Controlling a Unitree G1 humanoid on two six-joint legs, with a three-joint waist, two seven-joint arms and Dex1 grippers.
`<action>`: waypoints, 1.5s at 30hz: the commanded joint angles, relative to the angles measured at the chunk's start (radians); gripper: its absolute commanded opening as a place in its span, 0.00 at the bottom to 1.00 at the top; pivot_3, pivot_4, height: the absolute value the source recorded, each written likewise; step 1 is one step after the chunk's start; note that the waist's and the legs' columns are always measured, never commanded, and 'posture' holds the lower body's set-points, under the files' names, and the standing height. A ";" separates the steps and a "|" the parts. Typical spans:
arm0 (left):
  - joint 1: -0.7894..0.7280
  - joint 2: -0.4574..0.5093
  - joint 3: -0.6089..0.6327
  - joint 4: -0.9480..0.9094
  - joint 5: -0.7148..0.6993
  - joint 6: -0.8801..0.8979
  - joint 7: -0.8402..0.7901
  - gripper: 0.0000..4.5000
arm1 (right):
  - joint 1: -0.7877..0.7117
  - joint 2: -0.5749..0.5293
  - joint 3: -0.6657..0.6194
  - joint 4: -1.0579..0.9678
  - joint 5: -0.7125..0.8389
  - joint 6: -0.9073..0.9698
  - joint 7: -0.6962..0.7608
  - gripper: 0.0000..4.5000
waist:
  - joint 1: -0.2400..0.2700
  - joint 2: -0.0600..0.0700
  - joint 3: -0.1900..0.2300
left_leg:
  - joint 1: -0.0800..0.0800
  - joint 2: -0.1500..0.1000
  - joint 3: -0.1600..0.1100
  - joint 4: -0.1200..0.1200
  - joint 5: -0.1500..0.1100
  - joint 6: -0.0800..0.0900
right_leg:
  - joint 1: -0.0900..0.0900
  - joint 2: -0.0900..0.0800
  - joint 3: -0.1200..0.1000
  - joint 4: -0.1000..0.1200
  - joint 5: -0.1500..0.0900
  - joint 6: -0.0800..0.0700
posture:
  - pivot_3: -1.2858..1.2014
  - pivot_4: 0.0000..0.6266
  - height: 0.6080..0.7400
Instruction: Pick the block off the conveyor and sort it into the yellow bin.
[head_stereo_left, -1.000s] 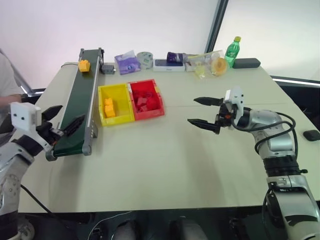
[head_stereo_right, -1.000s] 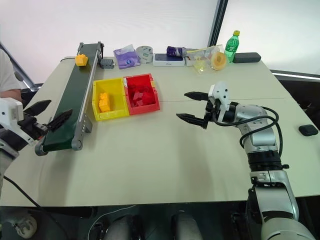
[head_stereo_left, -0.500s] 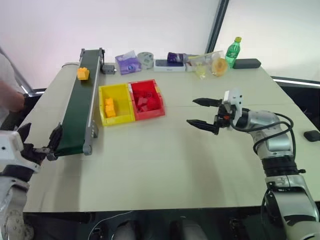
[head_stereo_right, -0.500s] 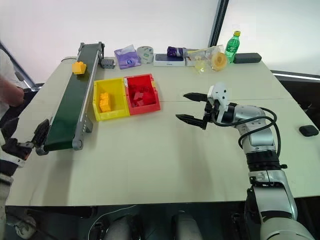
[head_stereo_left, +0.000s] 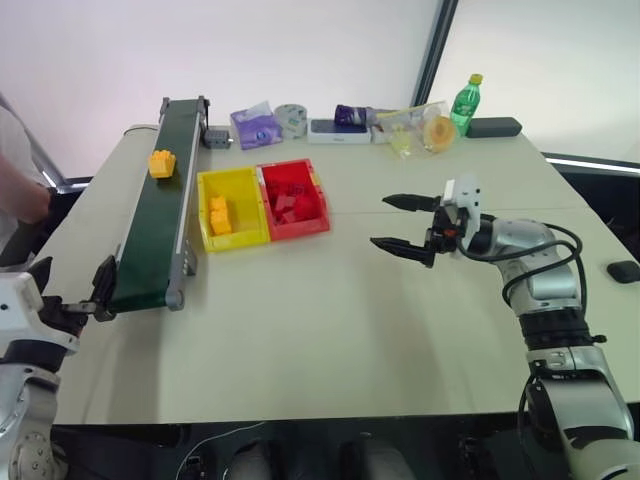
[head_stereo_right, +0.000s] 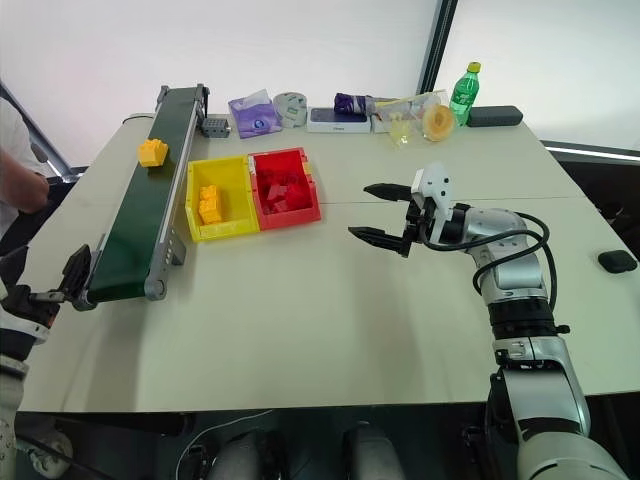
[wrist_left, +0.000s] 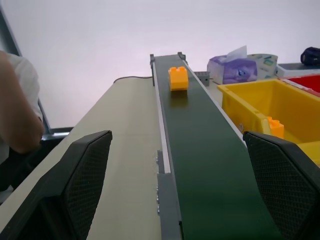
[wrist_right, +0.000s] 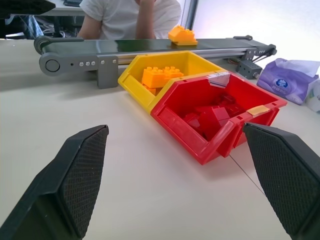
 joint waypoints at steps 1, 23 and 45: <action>-0.033 0.028 0.002 0.003 -0.027 0.017 -0.003 0.99 | -0.017 0.001 -0.017 -0.038 0.018 -0.004 -0.005 1.00 | 0.002 0.000 0.000 | 0.000 0.000 0.000 0.000 0.000 0.000 | 0.000 0.000 0.000 0.000 0.000 0.000 | 0.52 0.24 1.00; -0.473 0.254 -0.202 0.266 -0.016 0.432 0.082 0.99 | -0.015 0.025 0.000 -0.097 0.025 0.040 -0.015 1.00 | 0.003 0.000 0.000 | 0.000 0.000 0.000 0.000 0.000 0.000 | 0.000 0.001 0.000 0.000 0.000 0.000 | 0.52 0.24 1.00; -0.684 0.271 -0.308 0.572 0.113 0.432 -0.016 0.45 | 0.033 -0.009 -0.019 -0.132 0.037 0.053 -0.036 1.00 | 0.003 0.000 0.000 | 0.000 0.000 0.001 0.000 0.000 0.000 | -0.001 0.001 0.000 0.000 0.000 0.000 | 0.52 0.24 1.00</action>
